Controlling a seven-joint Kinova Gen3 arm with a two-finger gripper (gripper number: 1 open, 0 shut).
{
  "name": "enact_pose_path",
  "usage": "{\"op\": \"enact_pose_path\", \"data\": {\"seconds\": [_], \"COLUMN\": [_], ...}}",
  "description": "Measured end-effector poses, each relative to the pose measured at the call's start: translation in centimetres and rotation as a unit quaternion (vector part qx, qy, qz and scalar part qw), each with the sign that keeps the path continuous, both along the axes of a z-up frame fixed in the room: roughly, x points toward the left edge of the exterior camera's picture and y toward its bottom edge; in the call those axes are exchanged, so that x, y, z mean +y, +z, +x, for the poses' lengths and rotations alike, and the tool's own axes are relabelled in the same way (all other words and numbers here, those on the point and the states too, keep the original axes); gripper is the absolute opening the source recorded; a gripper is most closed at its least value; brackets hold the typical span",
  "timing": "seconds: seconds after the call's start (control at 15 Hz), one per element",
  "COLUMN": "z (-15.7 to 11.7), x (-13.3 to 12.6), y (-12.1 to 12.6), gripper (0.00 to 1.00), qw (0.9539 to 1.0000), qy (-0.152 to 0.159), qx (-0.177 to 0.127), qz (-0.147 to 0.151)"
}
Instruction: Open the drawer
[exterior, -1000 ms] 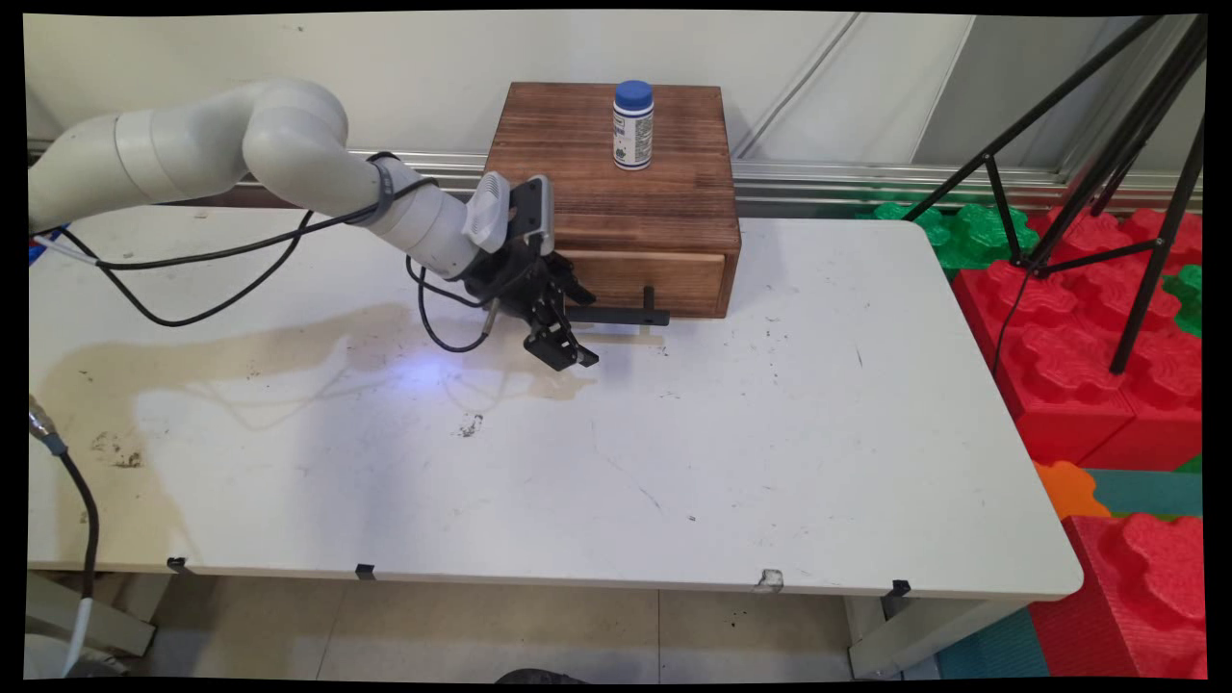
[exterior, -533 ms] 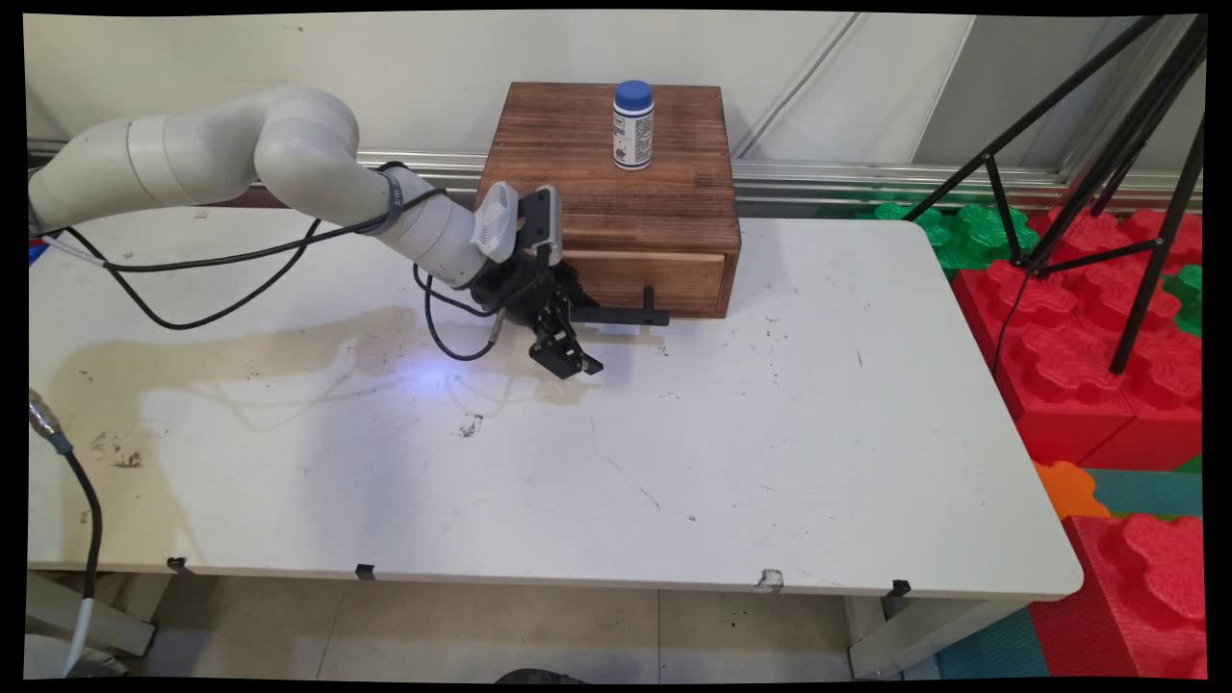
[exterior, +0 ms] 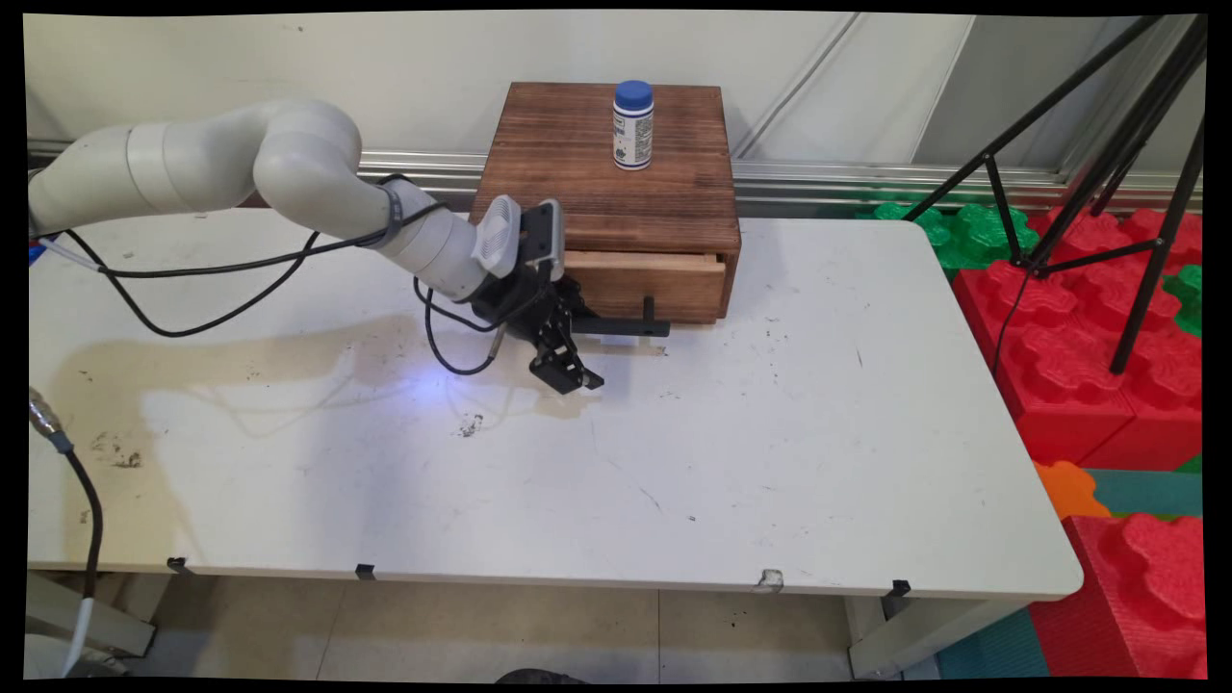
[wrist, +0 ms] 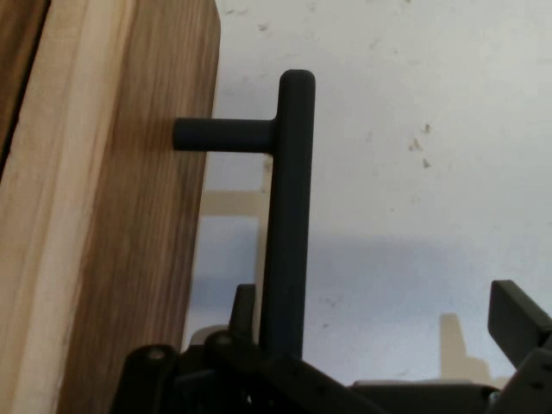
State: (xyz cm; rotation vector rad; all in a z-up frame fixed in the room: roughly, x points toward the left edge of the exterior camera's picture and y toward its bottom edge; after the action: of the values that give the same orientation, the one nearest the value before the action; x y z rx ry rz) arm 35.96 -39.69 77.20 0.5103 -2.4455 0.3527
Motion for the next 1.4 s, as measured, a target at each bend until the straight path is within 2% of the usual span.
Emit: {"op": "enact_pose_path", "data": {"seconds": [1.4], "z": [-2.4], "x": [7.4], "y": [-0.5], "gripper": [1.00], "qw": [0.9990], "qy": [-0.042], "qx": [0.004], "qz": [0.016]}}
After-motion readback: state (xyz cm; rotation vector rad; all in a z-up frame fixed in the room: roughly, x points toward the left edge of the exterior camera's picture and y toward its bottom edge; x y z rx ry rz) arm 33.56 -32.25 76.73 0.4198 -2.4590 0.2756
